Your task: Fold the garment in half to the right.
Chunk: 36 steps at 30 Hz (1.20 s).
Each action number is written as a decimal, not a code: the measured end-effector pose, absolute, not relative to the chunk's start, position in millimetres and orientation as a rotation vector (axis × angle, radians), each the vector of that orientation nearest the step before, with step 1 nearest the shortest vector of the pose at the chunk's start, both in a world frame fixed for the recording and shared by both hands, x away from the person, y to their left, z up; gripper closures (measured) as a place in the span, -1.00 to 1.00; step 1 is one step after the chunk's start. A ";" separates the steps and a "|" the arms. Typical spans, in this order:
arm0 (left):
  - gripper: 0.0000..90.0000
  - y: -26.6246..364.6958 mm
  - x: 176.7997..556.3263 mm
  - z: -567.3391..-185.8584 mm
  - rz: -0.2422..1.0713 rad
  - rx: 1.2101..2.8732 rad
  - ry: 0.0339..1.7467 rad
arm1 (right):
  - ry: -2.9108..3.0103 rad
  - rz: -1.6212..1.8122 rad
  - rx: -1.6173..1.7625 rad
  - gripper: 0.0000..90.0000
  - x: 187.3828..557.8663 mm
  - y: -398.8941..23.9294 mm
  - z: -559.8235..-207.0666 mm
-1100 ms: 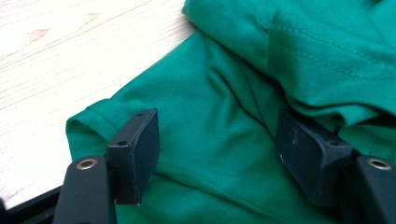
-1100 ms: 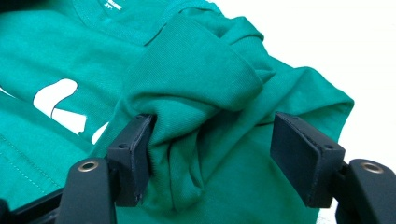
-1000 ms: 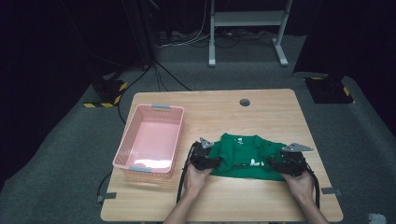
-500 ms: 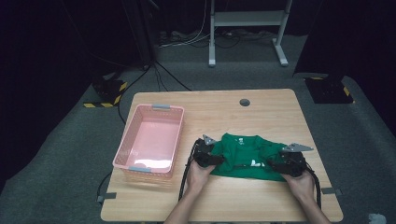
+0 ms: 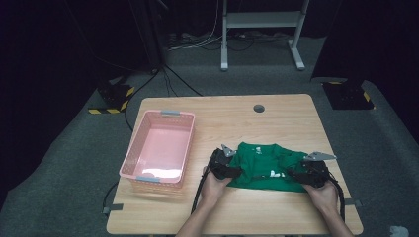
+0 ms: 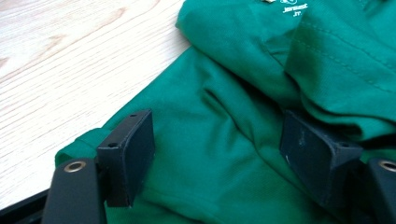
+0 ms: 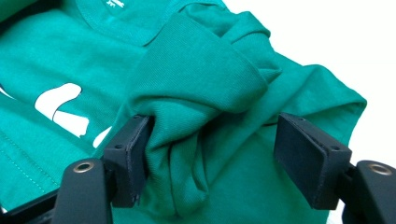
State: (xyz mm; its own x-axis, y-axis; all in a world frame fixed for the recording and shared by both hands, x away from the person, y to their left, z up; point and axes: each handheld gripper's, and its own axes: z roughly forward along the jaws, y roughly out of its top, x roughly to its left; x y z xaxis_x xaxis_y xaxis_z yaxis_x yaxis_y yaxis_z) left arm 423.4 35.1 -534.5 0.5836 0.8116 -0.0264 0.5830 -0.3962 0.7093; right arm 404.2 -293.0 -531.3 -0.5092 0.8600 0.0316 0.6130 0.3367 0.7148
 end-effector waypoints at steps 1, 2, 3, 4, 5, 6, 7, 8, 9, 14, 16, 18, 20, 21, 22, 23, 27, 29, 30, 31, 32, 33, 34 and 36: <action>-0.42 33.4 423.2 -534.4 0.426 2.128 1.101 | 2.255 0.970 1.314 -0.34 404.1 -294.3 -531.0; -0.42 31.3 423.0 -534.6 0.426 2.128 1.095 | 2.253 0.967 1.317 -0.35 404.2 -295.8 -530.8; -0.42 30.1 422.6 -534.6 0.426 2.129 1.095 | 2.254 0.961 1.316 -0.35 404.1 -297.8 -530.6; -0.42 28.3 422.2 -534.7 0.425 2.131 1.090 | 2.253 0.960 1.321 -0.35 403.9 -298.9 -530.4; -0.42 27.2 422.0 -534.9 0.426 2.132 1.085 | 2.252 0.959 1.326 -0.36 403.9 -301.0 -530.3; -0.43 25.6 422.0 -535.3 0.424 2.126 1.082 | 2.253 0.958 1.325 -0.36 404.1 -302.4 -530.3; -0.43 24.4 422.5 -535.5 0.425 2.128 1.073 | 2.250 0.956 1.328 -0.36 404.1 -303.8 -530.3; -0.43 23.4 422.4 -535.6 0.425 2.127 1.073 | 2.249 0.954 1.330 -0.36 404.3 -305.7 -530.1; -0.43 22.2 422.1 -535.6 0.421 2.126 1.073 | 2.249 0.953 1.333 -0.36 404.3 -306.7 -530.1; -0.46 22.4 422.2 -534.6 0.406 2.115 1.076 | 2.224 0.955 1.350 -0.36 401.9 -309.0 -528.5; -0.51 26.2 421.7 -530.9 0.405 2.089 1.084 | 2.205 0.961 1.345 -0.34 400.3 -307.4 -525.0; -0.52 32.3 421.2 -524.6 0.404 2.053 1.086 | 2.187 0.985 1.329 -0.34 398.5 -304.7 -519.1; -0.54 39.1 421.0 -517.6 0.402 2.017 1.098 | 2.174 1.015 1.307 -0.35 397.5 -299.9 -510.9; -0.54 43.6 421.3 -513.4 0.403 2.000 1.102 | 2.171 1.025 1.296 -0.35 397.7 -298.0 -508.2; -0.55 47.2 421.9 -510.3 0.405 1.987 1.107 | 2.168 1.042 1.279 -0.35 398.2 -294.3 -503.6; -0.55 49.7 422.7 -508.3 0.408 1.979 1.111 | 2.165 1.054 1.265 -0.35 398.8 -291.0 -500.2; -0.56 58.4 427.8 -502.5 0.402 1.966 1.138 | 2.174 1.091 1.209 -0.34 400.1 -274.6 -491.8; -0.56 61.6 433.2 -502.1 0.390 1.970 1.156 | 2.193 1.097 1.184 -0.35 400.5 -265.1 -491.8; -0.56 62.2 435.4 -502.9 0.385 1.972 1.163 | 2.201 1.096 1.174 -0.35 400.6 -261.7 -492.2; -0.56 62.5 437.7 -504.0 0.378 1.976 1.171 | 2.210 1.097 1.164 -0.35 400.7 -257.4 -492.9; -0.56 62.5 440.0 -505.1 0.370 1.983 1.178 | 2.218 1.101 1.157 -0.35 400.7 -253.5 -493.7; -0.57 62.0 441.8 -506.4 0.367 1.988 1.184 | 2.226 1.107 1.148 -0.35 400.4 -249.9 -494.3; -0.56 61.6 443.8 -507.9 0.363 1.992 1.188 | 2.234 1.112 1.138 -0.35 399.7 -246.3 -494.6; -0.57 61.2 448.7 -510.9 0.347 2.006 1.204 | 2.251 1.120 1.115 -0.35 397.5 -238.8 -495.0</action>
State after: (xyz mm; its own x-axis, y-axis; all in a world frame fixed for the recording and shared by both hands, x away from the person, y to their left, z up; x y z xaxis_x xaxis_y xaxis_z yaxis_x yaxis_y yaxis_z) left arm 448.7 61.2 -510.9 0.5191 0.8426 -0.1435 0.6367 -0.2692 0.7226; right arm 397.5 -238.8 -495.0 -0.6078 0.7941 0.0056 0.4833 0.3643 0.7960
